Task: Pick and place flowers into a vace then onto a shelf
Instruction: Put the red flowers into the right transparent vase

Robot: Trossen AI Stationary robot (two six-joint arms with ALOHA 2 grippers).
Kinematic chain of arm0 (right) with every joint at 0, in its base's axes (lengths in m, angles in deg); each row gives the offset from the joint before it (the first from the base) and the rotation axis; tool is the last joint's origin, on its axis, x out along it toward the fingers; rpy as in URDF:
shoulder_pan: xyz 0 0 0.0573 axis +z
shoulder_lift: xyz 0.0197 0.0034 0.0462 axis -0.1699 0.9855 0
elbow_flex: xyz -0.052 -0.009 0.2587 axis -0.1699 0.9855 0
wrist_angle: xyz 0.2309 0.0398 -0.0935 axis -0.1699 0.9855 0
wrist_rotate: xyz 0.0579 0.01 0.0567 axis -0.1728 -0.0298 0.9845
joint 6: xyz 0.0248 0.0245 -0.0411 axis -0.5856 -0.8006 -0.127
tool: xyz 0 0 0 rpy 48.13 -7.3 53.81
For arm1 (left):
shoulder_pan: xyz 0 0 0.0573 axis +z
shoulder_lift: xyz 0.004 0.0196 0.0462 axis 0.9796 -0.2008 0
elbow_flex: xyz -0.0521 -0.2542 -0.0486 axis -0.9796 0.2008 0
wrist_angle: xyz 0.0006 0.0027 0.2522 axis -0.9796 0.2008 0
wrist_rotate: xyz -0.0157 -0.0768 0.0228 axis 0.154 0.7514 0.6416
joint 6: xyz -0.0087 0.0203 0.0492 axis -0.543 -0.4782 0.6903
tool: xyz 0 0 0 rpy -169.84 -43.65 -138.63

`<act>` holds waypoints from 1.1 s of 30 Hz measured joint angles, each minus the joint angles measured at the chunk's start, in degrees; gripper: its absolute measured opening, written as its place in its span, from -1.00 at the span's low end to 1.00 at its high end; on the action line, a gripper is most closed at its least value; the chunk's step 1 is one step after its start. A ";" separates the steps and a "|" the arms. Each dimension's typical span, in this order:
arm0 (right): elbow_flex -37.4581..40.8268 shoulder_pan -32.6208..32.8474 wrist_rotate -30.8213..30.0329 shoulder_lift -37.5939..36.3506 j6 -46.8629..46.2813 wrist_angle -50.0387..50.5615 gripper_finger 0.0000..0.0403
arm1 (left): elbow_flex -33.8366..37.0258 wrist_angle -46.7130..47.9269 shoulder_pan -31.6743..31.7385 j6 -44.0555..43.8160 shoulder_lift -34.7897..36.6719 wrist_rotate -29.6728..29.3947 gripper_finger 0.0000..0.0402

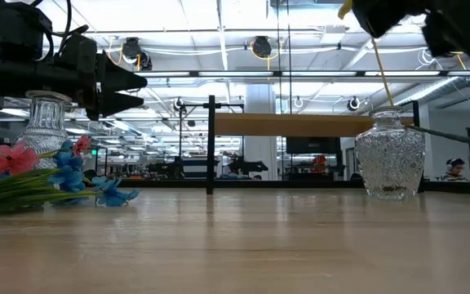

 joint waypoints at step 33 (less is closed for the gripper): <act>26.66 10.97 -11.78 -0.39 -13.91 -32.99 -0.08 | 0.00 1.27 0.02 0.12 0.00 0.04 0.82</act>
